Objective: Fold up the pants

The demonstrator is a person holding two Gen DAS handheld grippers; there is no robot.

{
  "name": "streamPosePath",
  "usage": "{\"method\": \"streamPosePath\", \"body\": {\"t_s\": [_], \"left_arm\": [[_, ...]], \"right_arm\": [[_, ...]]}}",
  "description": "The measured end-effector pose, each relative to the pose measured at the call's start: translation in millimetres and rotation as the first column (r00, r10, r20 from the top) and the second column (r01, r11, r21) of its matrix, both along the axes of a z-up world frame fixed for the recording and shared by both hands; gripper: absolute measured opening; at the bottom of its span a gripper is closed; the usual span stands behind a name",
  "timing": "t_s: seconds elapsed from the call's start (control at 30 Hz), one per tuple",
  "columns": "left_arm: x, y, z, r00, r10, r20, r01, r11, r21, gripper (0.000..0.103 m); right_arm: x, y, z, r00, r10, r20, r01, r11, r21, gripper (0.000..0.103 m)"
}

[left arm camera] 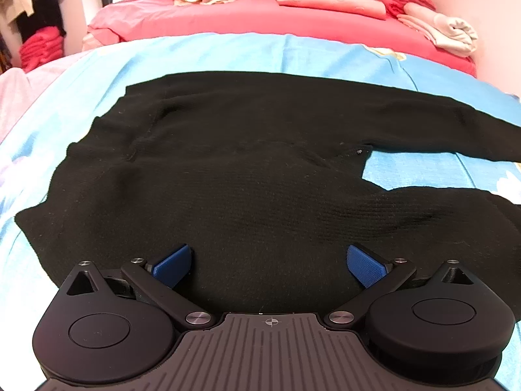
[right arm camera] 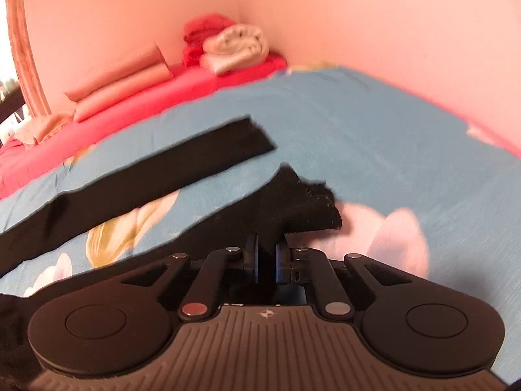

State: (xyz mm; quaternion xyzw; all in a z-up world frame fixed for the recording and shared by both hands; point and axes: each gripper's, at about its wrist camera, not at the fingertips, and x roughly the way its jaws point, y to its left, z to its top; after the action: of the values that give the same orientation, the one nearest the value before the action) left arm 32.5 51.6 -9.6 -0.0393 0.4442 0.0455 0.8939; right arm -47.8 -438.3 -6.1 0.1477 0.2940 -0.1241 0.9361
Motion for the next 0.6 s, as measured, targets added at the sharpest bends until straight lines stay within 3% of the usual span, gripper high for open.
{"method": "streamPosePath", "body": {"t_s": [0.1, 0.27, 0.3, 0.33, 0.4, 0.43, 0.47, 0.5, 0.53, 0.6], "left_arm": [[-4.2, -1.0, -3.1, 1.000, -0.004, 0.015, 0.004, 1.000, 0.008, 0.103], [-5.9, -1.6, -4.0, 1.000, -0.009, 0.026, 0.009, 1.000, 0.012, 0.103], [-6.2, -1.6, -4.2, 1.000, -0.011, 0.027, 0.011, 1.000, 0.013, 0.103], [-6.3, -1.8, -4.3, 1.000, -0.014, 0.027, 0.014, 1.000, 0.016, 0.103], [-5.9, -1.6, -3.9, 1.000, -0.025, 0.019, 0.025, 1.000, 0.019, 0.103], [-5.2, -1.0, -3.3, 0.999, -0.032, 0.013, 0.032, 0.999, 0.017, 0.103], [-4.9, 0.2, -2.6, 0.999, -0.037, 0.010, 0.037, 0.999, 0.011, 0.103], [-5.2, 1.8, -1.3, 0.999, -0.037, 0.010, 0.037, 0.999, 0.003, 0.103], [-6.2, 3.0, 0.7, 0.999, -0.036, 0.011, 0.036, 0.999, -0.003, 0.103], [-9.3, 4.4, 6.3, 0.999, -0.035, 0.017, 0.035, 0.999, 0.000, 0.103]], "right_arm": [[-18.3, -49.6, -5.9, 0.983, -0.182, 0.029, 0.178, 0.978, 0.107, 0.009], [-28.8, -49.7, -4.3, 0.981, -0.191, 0.040, 0.187, 0.979, 0.077, 0.011], [-28.8, -53.9, -4.5, 0.976, -0.215, 0.041, 0.209, 0.971, 0.113, 0.016], [-28.7, -59.3, -6.1, 0.969, -0.247, 0.022, 0.240, 0.957, 0.163, 0.030], [-36.7, -67.7, -1.9, 0.958, -0.287, 0.027, 0.271, 0.930, 0.249, 0.046], [-36.2, -66.5, 2.0, 0.946, -0.323, 0.029, 0.306, 0.920, 0.244, 0.064], [-42.8, -59.3, 9.6, 0.926, -0.375, 0.047, 0.358, 0.911, 0.207, 0.074], [-47.8, -45.8, 18.1, 0.910, -0.407, 0.073, 0.394, 0.908, 0.146, 0.075], [-48.1, -30.2, 26.3, 0.921, -0.377, 0.096, 0.370, 0.926, 0.082, 0.075], [-41.5, 10.5, 37.9, 0.977, -0.192, 0.091, 0.195, 0.981, -0.022, 0.076]]}}
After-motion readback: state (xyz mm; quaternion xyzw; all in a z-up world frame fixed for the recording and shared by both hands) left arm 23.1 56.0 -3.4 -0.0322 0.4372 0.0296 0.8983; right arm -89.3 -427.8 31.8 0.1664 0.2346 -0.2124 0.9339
